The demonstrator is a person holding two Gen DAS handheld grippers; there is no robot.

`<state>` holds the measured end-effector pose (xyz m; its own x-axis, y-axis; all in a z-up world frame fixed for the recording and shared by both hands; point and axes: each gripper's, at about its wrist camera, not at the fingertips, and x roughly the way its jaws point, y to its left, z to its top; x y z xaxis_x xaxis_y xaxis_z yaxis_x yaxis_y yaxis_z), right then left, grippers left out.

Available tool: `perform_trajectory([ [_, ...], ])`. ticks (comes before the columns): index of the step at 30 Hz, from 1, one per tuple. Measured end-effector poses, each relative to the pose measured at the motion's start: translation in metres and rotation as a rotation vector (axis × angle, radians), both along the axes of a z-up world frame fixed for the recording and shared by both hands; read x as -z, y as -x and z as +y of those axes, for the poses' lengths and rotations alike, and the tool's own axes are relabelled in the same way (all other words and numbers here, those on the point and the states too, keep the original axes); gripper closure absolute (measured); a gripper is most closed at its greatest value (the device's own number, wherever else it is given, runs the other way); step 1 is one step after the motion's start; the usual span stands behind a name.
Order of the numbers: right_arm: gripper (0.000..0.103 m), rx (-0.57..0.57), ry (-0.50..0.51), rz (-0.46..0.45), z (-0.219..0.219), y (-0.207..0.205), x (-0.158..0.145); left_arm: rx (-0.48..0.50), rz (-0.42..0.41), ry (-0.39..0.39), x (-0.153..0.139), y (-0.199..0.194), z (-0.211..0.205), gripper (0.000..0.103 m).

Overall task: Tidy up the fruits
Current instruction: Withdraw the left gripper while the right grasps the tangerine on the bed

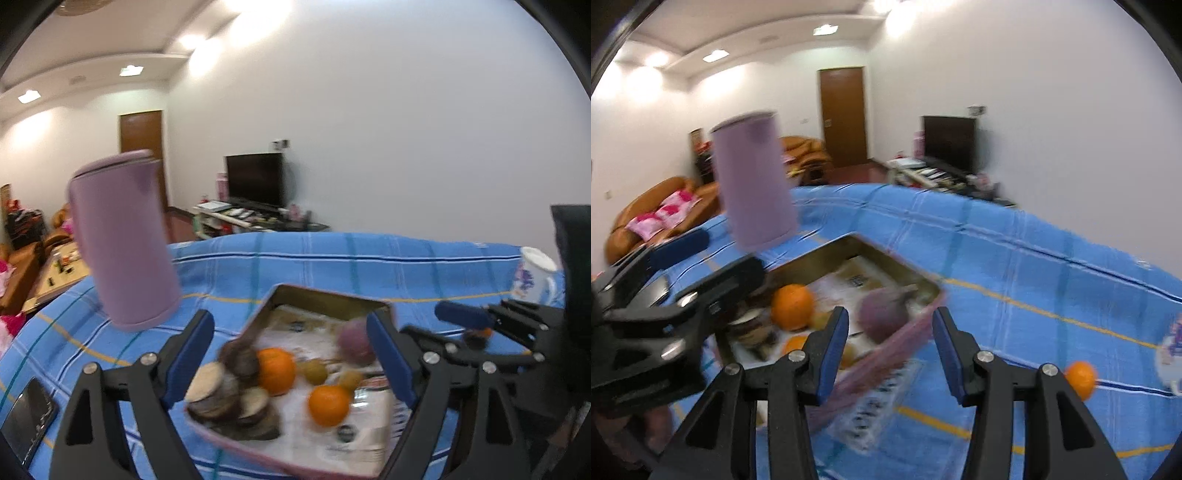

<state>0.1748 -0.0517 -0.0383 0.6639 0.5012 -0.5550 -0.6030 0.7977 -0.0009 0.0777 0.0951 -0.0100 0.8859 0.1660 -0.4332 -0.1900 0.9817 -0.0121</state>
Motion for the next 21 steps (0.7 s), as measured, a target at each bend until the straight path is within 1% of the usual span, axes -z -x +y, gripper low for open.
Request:
perform_trajectory([
  [3,0.054,0.096,-0.011,0.005,-0.027,-0.014,-0.009,0.044,0.005,0.014,-0.013,-0.009,-0.015,0.016],
  [7,0.054,0.275,-0.069,0.018,-0.081,-0.035,-0.015,0.104,0.015,0.030,-0.025,-0.021,-0.039,0.016],
  [8,0.053,0.319,-0.077,0.024,-0.093,-0.040,-0.014,0.119,0.021,0.028,-0.027,-0.026,-0.047,0.016],
  [11,0.053,0.402,-0.103,0.063,-0.120,-0.053,-0.005,0.148,0.041,0.017,-0.021,-0.042,-0.071,0.013],
  [13,0.053,0.433,-0.093,0.094,-0.128,-0.059,0.002,0.160,0.070,0.014,-0.013,-0.056,-0.084,0.013],
  [15,0.053,0.443,-0.080,0.115,-0.132,-0.062,0.008,0.181,0.105,0.030,-0.005,-0.068,-0.094,0.013],
  [17,0.053,0.434,-0.123,0.181,-0.138,-0.070,0.016,0.191,0.136,0.037,0.005,-0.083,-0.105,0.013],
  [21,0.053,0.443,-0.109,0.213,-0.142,-0.074,0.026,0.190,0.167,0.008,0.022,-0.096,-0.118,0.013],
])
